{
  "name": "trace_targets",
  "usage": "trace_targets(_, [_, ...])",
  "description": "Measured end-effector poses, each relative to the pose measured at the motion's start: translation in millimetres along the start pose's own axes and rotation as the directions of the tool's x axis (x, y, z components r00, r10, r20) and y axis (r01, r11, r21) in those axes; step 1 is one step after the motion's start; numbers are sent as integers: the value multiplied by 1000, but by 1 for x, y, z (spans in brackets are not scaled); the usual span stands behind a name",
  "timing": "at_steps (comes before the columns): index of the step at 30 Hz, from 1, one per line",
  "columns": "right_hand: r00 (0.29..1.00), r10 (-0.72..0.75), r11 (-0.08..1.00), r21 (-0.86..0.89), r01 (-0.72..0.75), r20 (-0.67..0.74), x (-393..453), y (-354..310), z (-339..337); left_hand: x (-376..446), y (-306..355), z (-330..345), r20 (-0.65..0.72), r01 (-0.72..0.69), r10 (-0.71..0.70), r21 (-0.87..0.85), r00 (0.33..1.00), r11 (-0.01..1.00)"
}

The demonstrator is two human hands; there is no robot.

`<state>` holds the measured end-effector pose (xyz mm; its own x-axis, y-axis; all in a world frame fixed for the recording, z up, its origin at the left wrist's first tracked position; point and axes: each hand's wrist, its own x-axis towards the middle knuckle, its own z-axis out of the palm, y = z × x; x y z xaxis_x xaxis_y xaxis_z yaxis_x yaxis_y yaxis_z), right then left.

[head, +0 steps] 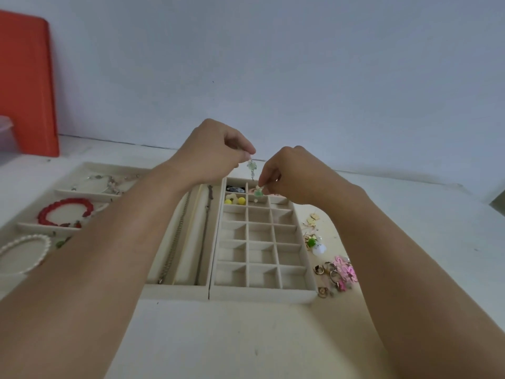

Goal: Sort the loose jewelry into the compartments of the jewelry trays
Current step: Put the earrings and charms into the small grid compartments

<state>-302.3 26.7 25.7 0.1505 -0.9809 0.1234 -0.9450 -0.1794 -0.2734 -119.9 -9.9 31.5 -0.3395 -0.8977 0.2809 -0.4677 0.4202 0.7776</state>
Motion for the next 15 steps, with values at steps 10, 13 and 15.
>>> trace_targets(10, [1000,23,1000,-17,-23,18,5,2,13,2,-3,3,4,-7,7,-4,1000,1000])
trace_targets(13, [999,30,999,-15,-30,21,6,4,18,1,-2,5,9,-7,7,12,1000,1000])
trace_targets(15, [999,38,999,-24,-38,22,6,5,21,1,-2,6,9,-5,5,12,1000,1000])
